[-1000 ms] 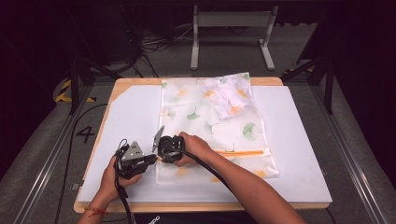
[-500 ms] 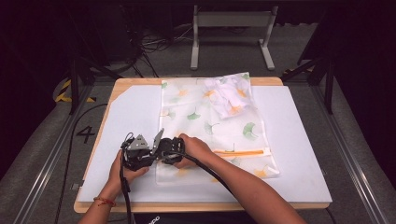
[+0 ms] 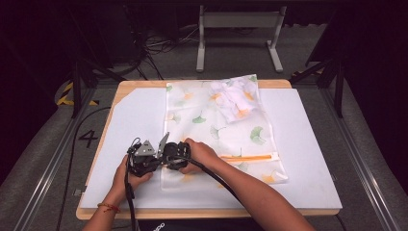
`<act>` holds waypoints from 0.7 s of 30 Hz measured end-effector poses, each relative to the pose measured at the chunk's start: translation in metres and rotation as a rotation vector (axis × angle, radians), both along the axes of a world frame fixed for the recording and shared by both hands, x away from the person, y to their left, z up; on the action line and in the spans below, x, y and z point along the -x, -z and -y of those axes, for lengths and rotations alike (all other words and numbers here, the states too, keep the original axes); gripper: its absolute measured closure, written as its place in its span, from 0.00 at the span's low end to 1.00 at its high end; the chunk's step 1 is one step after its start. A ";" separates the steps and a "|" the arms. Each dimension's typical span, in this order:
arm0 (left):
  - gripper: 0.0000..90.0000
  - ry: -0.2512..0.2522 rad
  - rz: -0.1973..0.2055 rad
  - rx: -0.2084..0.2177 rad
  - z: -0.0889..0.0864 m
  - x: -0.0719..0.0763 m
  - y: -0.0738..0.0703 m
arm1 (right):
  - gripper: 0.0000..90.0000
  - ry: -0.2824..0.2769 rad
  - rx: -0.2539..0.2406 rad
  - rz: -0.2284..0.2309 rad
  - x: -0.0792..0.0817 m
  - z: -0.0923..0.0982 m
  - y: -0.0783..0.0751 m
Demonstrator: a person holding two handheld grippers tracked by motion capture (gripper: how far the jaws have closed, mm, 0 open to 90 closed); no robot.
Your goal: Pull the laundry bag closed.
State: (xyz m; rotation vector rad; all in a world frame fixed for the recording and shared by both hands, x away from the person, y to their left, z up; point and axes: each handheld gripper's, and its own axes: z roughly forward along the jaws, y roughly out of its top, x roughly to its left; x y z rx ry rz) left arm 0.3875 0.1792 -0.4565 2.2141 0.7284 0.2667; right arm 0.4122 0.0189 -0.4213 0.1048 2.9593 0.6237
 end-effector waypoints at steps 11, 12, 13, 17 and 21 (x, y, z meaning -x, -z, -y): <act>1.00 0.008 -0.003 -0.003 -0.001 -0.001 0.000 | 0.94 -0.002 0.030 -0.012 -0.001 -0.002 -0.002; 1.00 0.008 -0.005 -0.003 -0.001 -0.001 0.000 | 0.94 -0.001 0.032 -0.010 -0.001 -0.002 -0.002; 1.00 0.010 -0.005 0.000 -0.001 -0.001 0.000 | 0.94 -0.001 0.032 -0.013 -0.002 -0.001 -0.002; 1.00 0.010 -0.006 0.001 -0.001 -0.001 0.000 | 0.94 0.001 0.037 -0.015 -0.002 -0.001 -0.002; 1.00 0.002 -0.010 0.011 -0.001 -0.001 0.000 | 0.94 0.007 0.035 -0.012 -0.002 0.002 -0.002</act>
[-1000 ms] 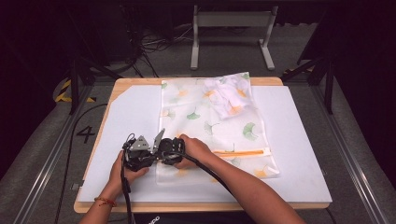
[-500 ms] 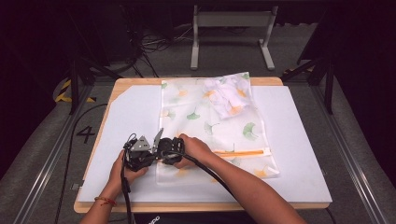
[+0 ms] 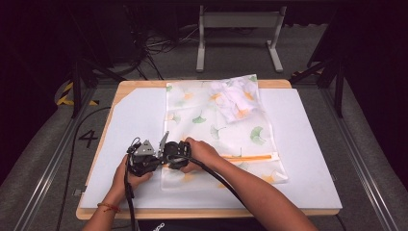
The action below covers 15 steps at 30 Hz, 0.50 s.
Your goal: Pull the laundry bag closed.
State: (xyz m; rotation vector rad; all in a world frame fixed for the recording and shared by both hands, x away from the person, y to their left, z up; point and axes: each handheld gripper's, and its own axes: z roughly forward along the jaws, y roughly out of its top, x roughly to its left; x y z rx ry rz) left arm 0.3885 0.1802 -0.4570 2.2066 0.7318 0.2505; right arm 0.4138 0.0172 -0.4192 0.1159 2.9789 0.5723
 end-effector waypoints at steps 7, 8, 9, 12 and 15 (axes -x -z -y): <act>1.00 -0.002 -0.002 0.005 0.000 0.000 0.000 | 0.94 0.004 -0.002 -0.001 0.000 0.006 0.000; 1.00 -0.001 -0.002 0.004 0.000 0.000 0.000 | 0.94 0.002 0.000 0.002 -0.001 0.007 0.000; 1.00 0.000 -0.002 0.003 0.000 0.000 0.000 | 0.94 0.007 -0.001 0.004 0.000 0.008 0.000; 1.00 0.003 -0.004 -0.003 0.000 0.000 0.000 | 0.94 0.008 0.004 0.004 0.000 0.012 -0.001; 1.00 0.004 -0.002 -0.001 0.000 -0.001 0.000 | 0.94 0.014 0.006 0.002 0.000 0.018 -0.001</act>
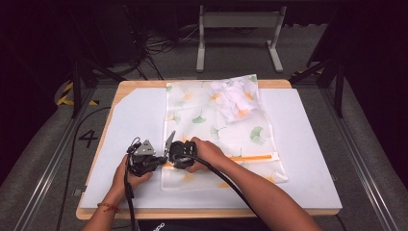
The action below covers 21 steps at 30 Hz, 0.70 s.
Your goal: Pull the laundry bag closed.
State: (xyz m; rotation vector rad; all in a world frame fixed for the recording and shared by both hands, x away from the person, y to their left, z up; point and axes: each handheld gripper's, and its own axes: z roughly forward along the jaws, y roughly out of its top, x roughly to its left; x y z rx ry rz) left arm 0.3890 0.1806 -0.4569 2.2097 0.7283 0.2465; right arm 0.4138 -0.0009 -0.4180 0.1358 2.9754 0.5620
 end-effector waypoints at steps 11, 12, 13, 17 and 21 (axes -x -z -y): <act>1.00 0.002 0.000 -0.001 0.000 0.000 0.000 | 0.94 0.023 -0.001 -0.011 0.000 0.023 -0.001; 1.00 0.002 0.000 -0.001 0.000 0.000 0.000 | 0.94 0.029 -0.007 -0.012 0.000 0.025 -0.001; 1.00 0.002 0.000 -0.001 0.000 0.000 0.000 | 0.94 0.030 -0.011 -0.014 0.001 0.027 -0.001; 1.00 0.001 0.000 0.001 0.000 -0.001 0.000 | 0.94 0.040 -0.022 -0.015 0.001 0.033 -0.001; 1.00 0.004 -0.001 0.001 0.000 -0.001 0.000 | 0.94 0.045 -0.031 -0.014 0.002 0.038 0.000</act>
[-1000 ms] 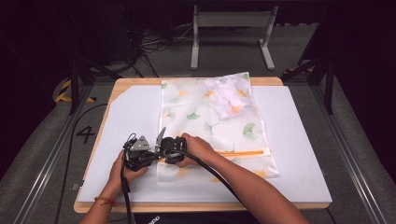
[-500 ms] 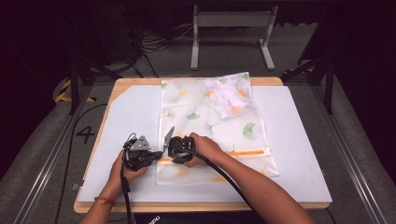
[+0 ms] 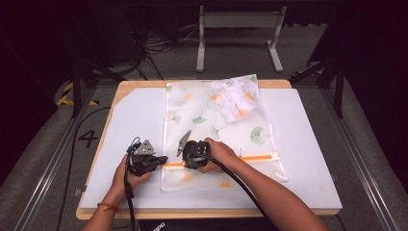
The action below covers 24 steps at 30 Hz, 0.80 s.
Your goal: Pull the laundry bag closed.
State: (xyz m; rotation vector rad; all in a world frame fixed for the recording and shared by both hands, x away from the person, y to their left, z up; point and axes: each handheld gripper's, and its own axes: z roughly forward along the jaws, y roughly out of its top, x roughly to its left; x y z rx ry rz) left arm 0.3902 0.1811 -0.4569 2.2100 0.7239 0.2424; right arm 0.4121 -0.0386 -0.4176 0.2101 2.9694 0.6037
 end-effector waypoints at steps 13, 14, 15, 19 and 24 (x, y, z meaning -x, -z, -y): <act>1.00 0.009 0.005 -0.022 0.002 0.000 -0.001 | 0.94 0.031 -0.027 0.003 0.001 0.024 0.001; 1.00 0.008 0.003 -0.022 0.002 0.000 -0.001 | 0.94 0.033 -0.032 0.004 0.001 0.026 0.001; 1.00 0.007 0.003 -0.021 0.002 0.000 -0.002 | 0.94 0.035 -0.031 -0.002 0.001 0.028 0.001; 1.00 0.007 0.002 -0.022 0.002 0.000 -0.002 | 0.94 0.049 -0.030 0.001 0.002 0.035 0.000; 1.00 0.012 0.003 -0.026 0.002 -0.001 -0.002 | 0.94 0.056 -0.028 0.007 0.003 0.042 0.000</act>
